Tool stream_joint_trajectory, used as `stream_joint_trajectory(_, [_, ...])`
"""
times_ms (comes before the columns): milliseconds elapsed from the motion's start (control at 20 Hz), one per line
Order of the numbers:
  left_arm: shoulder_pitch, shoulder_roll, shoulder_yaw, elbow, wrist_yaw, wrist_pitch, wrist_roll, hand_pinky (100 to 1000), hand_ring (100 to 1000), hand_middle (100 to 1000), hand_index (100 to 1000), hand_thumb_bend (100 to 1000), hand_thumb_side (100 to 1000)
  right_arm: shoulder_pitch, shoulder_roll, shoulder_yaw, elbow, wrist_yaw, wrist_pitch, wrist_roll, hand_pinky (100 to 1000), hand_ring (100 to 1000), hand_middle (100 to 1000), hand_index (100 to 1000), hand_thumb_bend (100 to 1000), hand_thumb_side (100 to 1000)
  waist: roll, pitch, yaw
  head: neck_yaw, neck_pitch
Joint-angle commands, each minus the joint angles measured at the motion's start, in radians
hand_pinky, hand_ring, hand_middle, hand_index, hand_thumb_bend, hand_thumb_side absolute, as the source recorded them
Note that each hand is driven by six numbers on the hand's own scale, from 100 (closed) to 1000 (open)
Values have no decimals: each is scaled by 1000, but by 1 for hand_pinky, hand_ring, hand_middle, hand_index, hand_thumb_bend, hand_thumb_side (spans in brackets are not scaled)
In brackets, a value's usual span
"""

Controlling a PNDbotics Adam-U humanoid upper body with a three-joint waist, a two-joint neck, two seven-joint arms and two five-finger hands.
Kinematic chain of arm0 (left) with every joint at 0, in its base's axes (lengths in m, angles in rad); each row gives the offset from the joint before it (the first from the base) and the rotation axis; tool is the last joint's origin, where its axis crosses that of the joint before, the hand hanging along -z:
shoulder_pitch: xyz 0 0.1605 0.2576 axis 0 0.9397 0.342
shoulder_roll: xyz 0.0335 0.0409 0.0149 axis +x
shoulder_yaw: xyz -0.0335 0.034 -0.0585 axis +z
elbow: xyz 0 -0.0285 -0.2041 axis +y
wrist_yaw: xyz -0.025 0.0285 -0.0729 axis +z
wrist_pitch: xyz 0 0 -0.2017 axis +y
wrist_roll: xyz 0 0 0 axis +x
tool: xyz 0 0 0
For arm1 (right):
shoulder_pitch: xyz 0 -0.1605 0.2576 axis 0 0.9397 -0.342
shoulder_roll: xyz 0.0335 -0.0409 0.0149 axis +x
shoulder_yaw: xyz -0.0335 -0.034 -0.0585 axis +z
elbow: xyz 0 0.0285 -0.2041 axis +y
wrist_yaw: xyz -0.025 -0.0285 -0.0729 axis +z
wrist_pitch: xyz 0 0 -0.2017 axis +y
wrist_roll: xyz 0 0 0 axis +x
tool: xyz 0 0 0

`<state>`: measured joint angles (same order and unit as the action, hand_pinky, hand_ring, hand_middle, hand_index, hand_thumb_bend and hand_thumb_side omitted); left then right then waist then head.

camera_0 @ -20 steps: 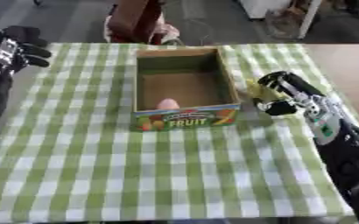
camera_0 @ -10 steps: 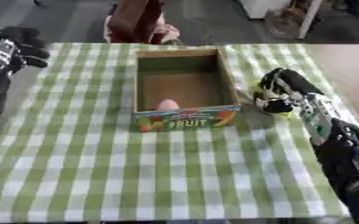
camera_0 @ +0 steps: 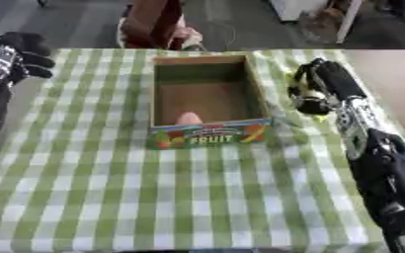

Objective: Pick up objects on the table and place them in the box.

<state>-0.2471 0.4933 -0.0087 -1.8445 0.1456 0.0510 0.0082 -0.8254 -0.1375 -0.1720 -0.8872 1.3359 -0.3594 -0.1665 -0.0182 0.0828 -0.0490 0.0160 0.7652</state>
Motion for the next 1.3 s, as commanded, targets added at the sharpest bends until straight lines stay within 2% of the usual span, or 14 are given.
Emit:
stream_joint_trajectory(50, [-10, 23, 12, -14, 8, -1, 4, 635, 636, 608, 760, 103, 806, -58, 9, 14, -58, -15, -23, -23, 303, 330, 244, 315, 100, 100, 2, -18, 0, -2, 5])
stream_joint_trajectory(250, [-10, 19, 8, -14, 11, 0, 0, 636, 636, 608, 760, 101, 807, -131, 62, 68, -72, -28, -83, -8, 310, 333, 248, 319, 100, 100, 4, -21, 3, -9, 5])
stream_joint_trajectory(450, [-14, 13, 5, -14, 13, 0, -4, 641, 636, 608, 760, 100, 807, -178, 137, 111, -39, -25, -134, 15, 314, 337, 251, 323, 100, 100, 9, -21, 9, -16, 5])
stream_joint_trajectory(700, [-19, 3, 2, -18, 17, 0, -8, 642, 635, 607, 760, 100, 810, -173, 228, 121, 24, 26, -158, 44, 321, 348, 259, 331, 100, 119, 17, -16, 23, -20, 3])
stream_joint_trajectory(800, [-18, 0, 1, -21, 19, 0, -10, 643, 635, 607, 760, 100, 813, -164, 250, 119, 57, 58, -156, 65, 373, 394, 292, 365, 100, 158, 19, -14, 27, -21, 2])
stream_joint_trajectory(850, [-17, 0, 1, -23, 20, 0, -10, 643, 635, 607, 759, 100, 812, -158, 256, 118, 75, 78, -154, 82, 487, 525, 459, 572, 100, 231, 20, -12, 28, -21, 1])
stream_joint_trajectory(900, [-16, -1, 2, -25, 21, 0, -10, 643, 635, 607, 759, 100, 812, -154, 260, 118, 94, 97, -151, 109, 499, 542, 483, 601, 103, 240, 20, -11, 28, -21, 1])
stream_joint_trajectory(950, [-15, -1, 3, -28, 22, 0, -10, 643, 635, 606, 759, 100, 812, -152, 261, 116, 107, 110, -149, 135, 571, 625, 614, 737, 187, 277, 20, -10, 29, -21, 1])
stream_joint_trajectory(1000, [-13, 0, 5, -30, 23, -1, -9, 643, 634, 606, 759, 100, 811, -150, 259, 114, 116, 120, -148, 158, 636, 702, 714, 812, 244, 294, 20, -9, 29, -20, 0])
stream_joint_trajectory(1050, [-11, -1, 7, -33, 23, -1, -7, 643, 634, 606, 759, 100, 810, -148, 256, 111, 120, 124, -146, 179, 689, 763, 775, 847, 299, 297, 20, -8, 29, -19, 0])
stream_joint_trajectory(1150, [-6, -1, 11, -39, 25, -2, -3, 643, 634, 605, 758, 100, 810, -144, 245, 102, 109, 112, -136, 201, 746, 824, 827, 880, 382, 287, 19, -6, 27, -20, 0])
stream_joint_trajectory(1300, [3, 0, 19, -46, 25, -2, 2, 644, 631, 605, 758, 100, 810, -137, 220, 93, 69, 55, -124, 211, 759, 844, 843, 886, 410, 251, 18, -5, 24, -16, -2])
